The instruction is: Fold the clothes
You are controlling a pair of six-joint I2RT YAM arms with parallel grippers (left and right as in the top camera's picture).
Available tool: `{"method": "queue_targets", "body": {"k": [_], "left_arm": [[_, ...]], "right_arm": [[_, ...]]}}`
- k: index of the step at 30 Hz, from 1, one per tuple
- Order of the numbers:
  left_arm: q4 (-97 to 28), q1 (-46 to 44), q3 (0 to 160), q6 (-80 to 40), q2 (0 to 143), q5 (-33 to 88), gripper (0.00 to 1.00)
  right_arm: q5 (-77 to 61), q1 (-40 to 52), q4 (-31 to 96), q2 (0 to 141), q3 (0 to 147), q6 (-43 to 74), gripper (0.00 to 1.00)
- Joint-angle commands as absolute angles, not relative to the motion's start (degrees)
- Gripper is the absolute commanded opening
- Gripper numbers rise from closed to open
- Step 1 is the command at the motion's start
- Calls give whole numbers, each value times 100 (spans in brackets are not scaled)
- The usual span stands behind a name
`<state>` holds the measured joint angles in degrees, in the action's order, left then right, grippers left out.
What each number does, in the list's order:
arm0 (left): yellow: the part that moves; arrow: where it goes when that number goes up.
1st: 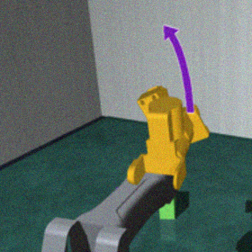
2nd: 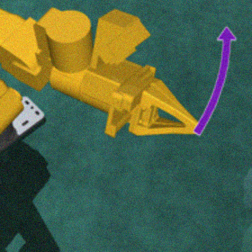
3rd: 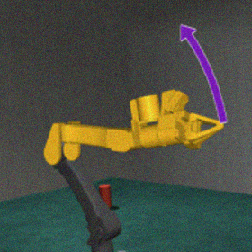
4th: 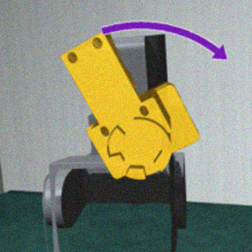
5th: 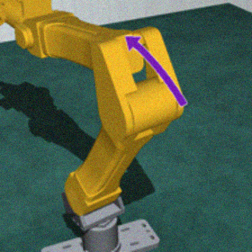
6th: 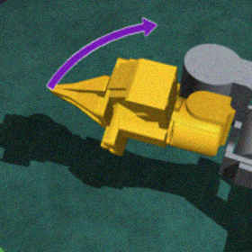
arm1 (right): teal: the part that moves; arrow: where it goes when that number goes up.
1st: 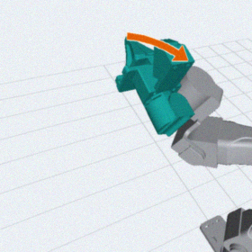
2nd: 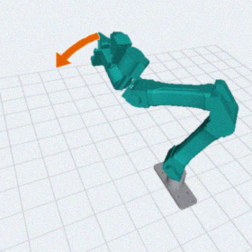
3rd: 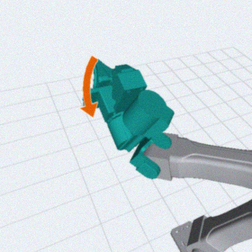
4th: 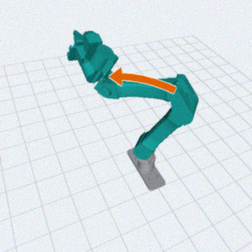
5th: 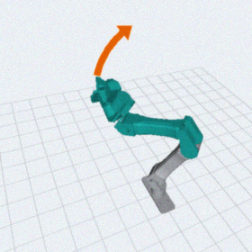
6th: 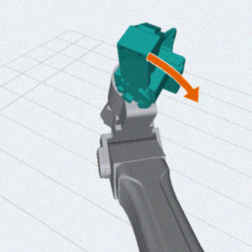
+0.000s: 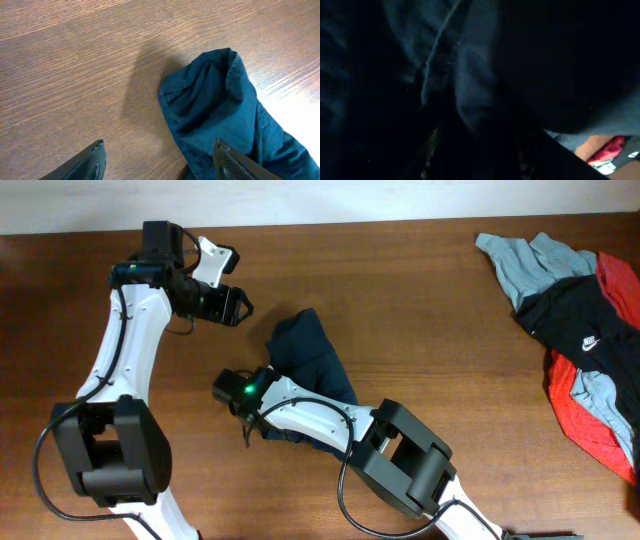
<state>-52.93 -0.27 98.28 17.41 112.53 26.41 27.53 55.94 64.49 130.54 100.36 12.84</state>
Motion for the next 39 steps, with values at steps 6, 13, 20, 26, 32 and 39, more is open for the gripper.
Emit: {"method": "queue_targets", "body": {"k": [6, 13, 20, 26, 32, 39], "left_arm": [[-5275, 134, 9957, 1896, 11281, 2718, 68], [-5330, 134, 9957, 1892, 11281, 2720, 68], [-5524, 134, 9955, 1890, 11281, 2720, 68], [-6023, 134, 10001, 1009, 11281, 2766, 71], [-7338, 134, 10066, 991, 11281, 3009, 79], [-7885, 134, 10064, 989, 11281, 3020, 83]], "right_arm": [[2250, 5627, 6700, 11911, 10097, 1227, 47], [1321, 5352, 6849, 10833, 10097, 1439, 56], [-502, 2825, 7393, 10694, 10014, 1256, 62], [-1636, 1127, 7478, 10864, 9985, 438, 71], [-2532, 222, 7225, 10864, 9985, 320, 75], [-2613, -45, 7483, 10864, 9985, 279, 77]]}}
